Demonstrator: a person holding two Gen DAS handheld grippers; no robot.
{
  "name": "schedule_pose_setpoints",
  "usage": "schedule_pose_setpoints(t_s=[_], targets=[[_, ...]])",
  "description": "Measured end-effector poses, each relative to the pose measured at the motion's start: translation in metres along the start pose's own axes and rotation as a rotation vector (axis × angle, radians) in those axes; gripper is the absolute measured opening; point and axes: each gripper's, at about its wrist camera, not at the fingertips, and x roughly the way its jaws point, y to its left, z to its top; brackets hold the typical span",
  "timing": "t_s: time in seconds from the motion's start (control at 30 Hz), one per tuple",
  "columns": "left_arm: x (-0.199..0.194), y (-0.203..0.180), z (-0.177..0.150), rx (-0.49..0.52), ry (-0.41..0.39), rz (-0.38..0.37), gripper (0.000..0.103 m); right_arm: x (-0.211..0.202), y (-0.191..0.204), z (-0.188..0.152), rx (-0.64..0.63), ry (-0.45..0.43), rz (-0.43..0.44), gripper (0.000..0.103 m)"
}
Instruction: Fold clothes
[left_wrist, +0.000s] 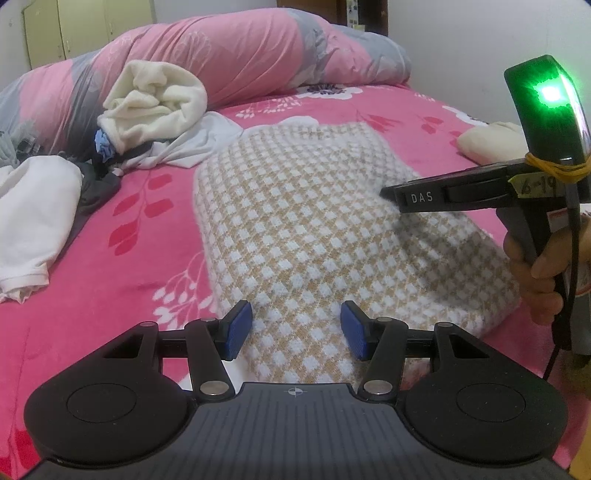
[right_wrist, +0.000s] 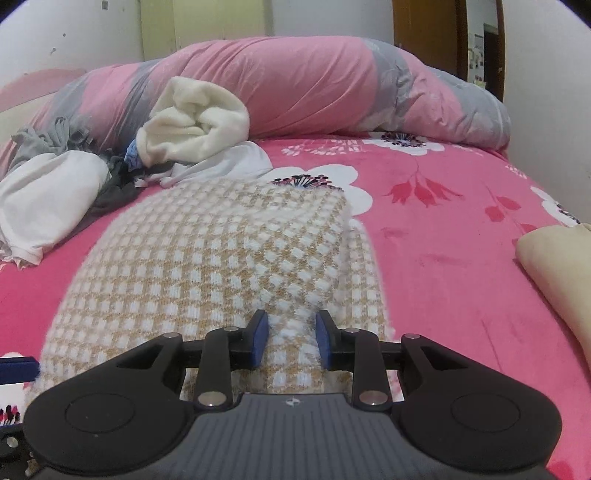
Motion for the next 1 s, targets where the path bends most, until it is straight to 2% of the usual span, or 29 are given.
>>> schedule_pose_setpoints(t_s=[1.0], targets=[[-0.0008, -0.0021, -0.0005, 0.008, 0.003, 0.012, 0.055, -0.0022, -0.0035, -0.0062, 0.013, -0.027, 0.017, 0.030]])
